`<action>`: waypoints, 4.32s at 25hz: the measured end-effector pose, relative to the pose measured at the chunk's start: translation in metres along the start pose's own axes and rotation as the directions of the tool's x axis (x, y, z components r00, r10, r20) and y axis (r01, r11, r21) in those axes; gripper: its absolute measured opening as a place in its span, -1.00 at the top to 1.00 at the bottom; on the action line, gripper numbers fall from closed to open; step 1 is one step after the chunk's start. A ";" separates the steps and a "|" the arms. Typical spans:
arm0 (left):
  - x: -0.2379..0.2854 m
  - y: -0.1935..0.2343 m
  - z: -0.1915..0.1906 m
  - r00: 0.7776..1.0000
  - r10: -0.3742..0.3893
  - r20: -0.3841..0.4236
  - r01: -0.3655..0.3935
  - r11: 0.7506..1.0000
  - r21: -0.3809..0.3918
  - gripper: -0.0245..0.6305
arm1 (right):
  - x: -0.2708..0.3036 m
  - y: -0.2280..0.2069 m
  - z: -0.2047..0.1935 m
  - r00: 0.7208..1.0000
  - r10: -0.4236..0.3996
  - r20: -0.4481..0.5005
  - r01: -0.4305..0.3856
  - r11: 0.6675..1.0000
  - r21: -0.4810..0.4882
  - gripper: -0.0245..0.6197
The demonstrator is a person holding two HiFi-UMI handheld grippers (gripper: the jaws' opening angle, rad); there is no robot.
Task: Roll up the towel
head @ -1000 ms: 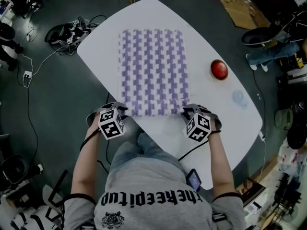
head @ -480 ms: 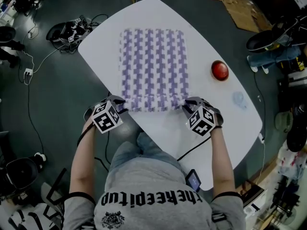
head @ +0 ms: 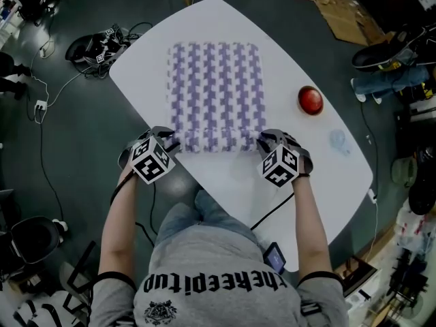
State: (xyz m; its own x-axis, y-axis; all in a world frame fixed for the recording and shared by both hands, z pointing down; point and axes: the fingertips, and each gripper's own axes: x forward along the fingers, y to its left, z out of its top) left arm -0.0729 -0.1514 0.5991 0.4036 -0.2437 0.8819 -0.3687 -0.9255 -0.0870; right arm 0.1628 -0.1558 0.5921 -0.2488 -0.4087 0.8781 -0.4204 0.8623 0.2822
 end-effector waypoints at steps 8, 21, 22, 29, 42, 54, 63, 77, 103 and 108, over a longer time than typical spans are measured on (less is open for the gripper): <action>-0.005 0.024 0.009 0.997 0.077 -0.006 -0.077 0.997 -0.031 0.52 | 0.003 -0.022 0.011 0.998 -0.057 -0.013 0.057 0.998 0.006 0.71; 0.013 0.061 0.012 0.991 0.132 -0.023 -0.133 0.989 -0.061 0.52 | 0.030 -0.050 0.020 0.994 -0.104 -0.040 0.106 0.994 0.039 0.70; 0.011 0.061 0.013 0.991 0.134 -0.022 -0.135 0.989 -0.068 0.52 | 0.028 -0.051 0.021 0.993 -0.107 -0.041 0.108 0.993 0.040 0.70; 0.010 0.054 0.013 0.991 0.135 -0.005 -0.135 0.987 -0.089 0.52 | 0.025 -0.047 0.019 0.993 -0.110 -0.040 0.111 0.993 0.047 0.70; -0.021 0.078 0.020 0.968 0.231 0.097 -0.224 0.972 -0.073 0.47 | 0.006 -0.059 0.038 0.982 -0.167 0.084 0.160 0.983 0.088 0.65; 0.003 -0.013 0.010 0.997 0.077 0.023 -0.079 0.986 0.146 0.27 | -0.001 0.002 0.012 0.993 -0.070 0.092 0.078 0.993 -0.083 0.43; 0.021 -0.001 -0.006 0.994 0.079 -0.071 -0.066 0.983 0.171 0.21 | 0.027 0.006 -0.005 0.996 -0.093 -0.004 0.091 0.983 -0.161 0.34; 0.018 0.017 0.009 0.989 0.116 -0.091 -0.095 0.973 0.210 0.58 | 0.019 -0.018 0.001 0.995 -0.099 -0.015 0.095 0.980 -0.176 0.70; 0.016 0.035 0.011 0.991 -0.137 -0.009 0.137 0.988 0.070 0.55 | 0.025 -0.046 0.019 0.998 0.065 0.025 -0.064 0.997 -0.030 0.63; -0.009 0.040 0.003 0.993 -0.115 0.017 0.114 0.993 0.035 0.54 | 0.011 -0.038 0.038 0.999 0.025 0.033 -0.024 1.000 -0.019 0.63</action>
State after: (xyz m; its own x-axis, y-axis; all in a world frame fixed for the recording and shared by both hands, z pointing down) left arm -0.0885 -0.1867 0.5858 0.4572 -0.1407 0.8782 -0.2908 -0.9568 -0.0018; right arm 0.1425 -0.2041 0.5764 -0.2873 -0.3969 0.8717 -0.3979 0.8773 0.2683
